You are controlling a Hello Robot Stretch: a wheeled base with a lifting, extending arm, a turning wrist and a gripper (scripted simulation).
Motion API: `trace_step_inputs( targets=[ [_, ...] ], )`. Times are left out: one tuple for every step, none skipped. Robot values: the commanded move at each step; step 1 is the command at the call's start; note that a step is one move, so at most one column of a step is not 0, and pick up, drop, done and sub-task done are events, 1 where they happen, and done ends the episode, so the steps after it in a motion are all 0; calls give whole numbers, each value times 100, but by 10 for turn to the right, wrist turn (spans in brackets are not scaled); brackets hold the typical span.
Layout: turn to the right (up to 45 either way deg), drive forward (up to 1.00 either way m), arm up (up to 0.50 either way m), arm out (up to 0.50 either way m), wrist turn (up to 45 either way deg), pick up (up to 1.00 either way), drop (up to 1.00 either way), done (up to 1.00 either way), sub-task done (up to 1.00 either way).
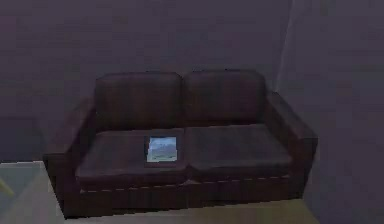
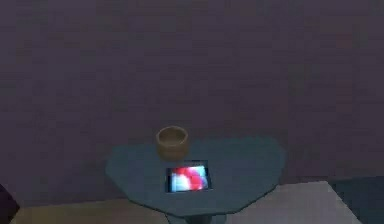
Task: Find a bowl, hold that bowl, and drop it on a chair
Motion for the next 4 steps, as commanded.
trace_step_inputs(
  targets=[
    [450,0,0,0,0,0,0,0,0],
    [180,0,0,0,0,0,0,0,0],
    [0,30,0,0,0,0,0,0,0],
    [-450,0,0,0,0,0,0,0,0]
  ],
)
